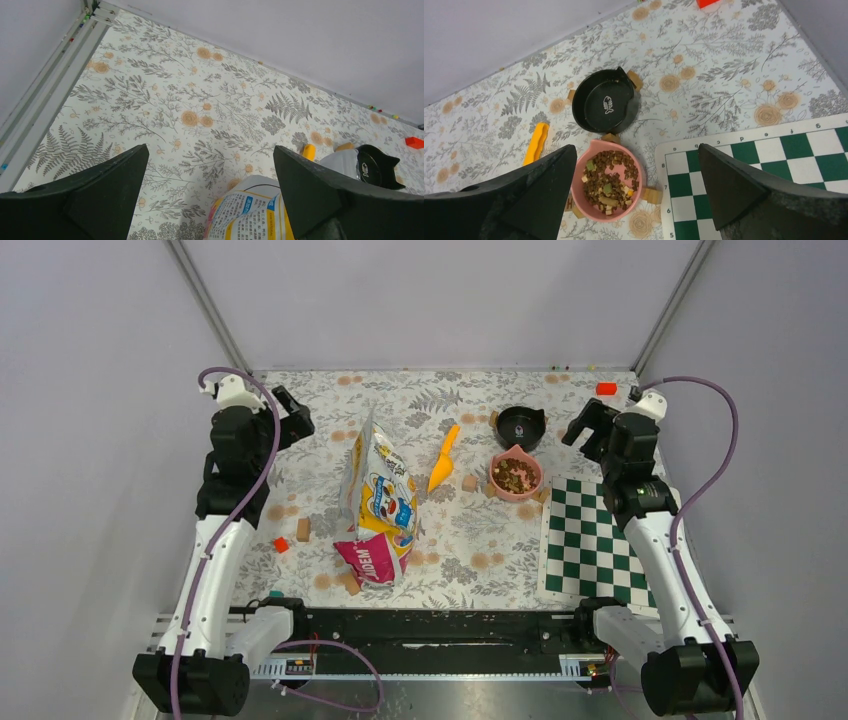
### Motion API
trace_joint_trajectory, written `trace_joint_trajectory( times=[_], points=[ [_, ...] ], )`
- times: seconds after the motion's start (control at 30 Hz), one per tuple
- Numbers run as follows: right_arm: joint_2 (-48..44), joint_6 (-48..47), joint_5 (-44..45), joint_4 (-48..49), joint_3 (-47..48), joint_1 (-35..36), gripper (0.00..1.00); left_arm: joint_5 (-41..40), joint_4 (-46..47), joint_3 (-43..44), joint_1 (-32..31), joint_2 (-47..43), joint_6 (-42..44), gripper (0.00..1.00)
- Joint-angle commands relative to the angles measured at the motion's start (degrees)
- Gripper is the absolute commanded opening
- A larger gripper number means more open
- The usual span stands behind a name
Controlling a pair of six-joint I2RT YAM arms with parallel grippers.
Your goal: Serve the pet food
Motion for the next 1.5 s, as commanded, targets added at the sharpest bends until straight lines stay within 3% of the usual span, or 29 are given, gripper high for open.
trace_joint_trajectory(
  times=[0.0,0.3,0.53,0.73,0.97,1.23,1.47],
  points=[
    [0.6,2.7,-3.7,-1.5,1.6,0.0,1.0,5.8,1.0,2.2,0.3,-1.7,2.9,0.99],
    [2.3,9.3,-14.3,-1.6,4.1,0.8,1.0,18.2,-5.1,8.1,0.3,-1.9,4.7,0.99],
    [4.3,6.5,-9.9,-2.8,4.7,11.9,0.98,32.3,-5.9,6.4,-2.9,-1.3,0.6,0.94],
    [7.0,8.0,-7.0,-2.2,4.1,20.2,1.0,30.1,-12.1,8.9,-7.9,2.0,0.7,0.88],
    [10.7,8.5,-4.7,-4.7,5.2,28.9,1.0,21.2,-15.9,9.7,-16.0,2.4,-3.0,0.84],
    [13.9,9.4,-1.1,-7.1,6.4,33.1,0.99,1.7,-22.8,14.4,-24.8,7.5,-9.5,0.69],
    [13.4,9.4,-0.6,-7.9,5.3,33.7,1.0,-2.1,-27.0,21.1,-25.2,14.1,-8.3,0.59]
  ],
)
